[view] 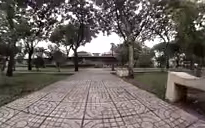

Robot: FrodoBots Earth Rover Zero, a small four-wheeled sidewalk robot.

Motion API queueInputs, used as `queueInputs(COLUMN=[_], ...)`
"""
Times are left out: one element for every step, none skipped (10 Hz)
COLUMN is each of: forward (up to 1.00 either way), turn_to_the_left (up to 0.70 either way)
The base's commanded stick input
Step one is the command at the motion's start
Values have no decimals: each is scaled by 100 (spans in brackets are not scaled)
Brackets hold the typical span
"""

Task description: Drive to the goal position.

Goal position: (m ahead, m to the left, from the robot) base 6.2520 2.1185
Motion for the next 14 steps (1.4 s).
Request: queueInputs(forward=[70, 70, 70, 70, 70, 70, 70, 70, 70, 70, 70, 70, 70, 70], turn_to_the_left=[0, 0, 0, 0, 0, 0, 0, 0, 0, 0, 0, 0, 0, 0])
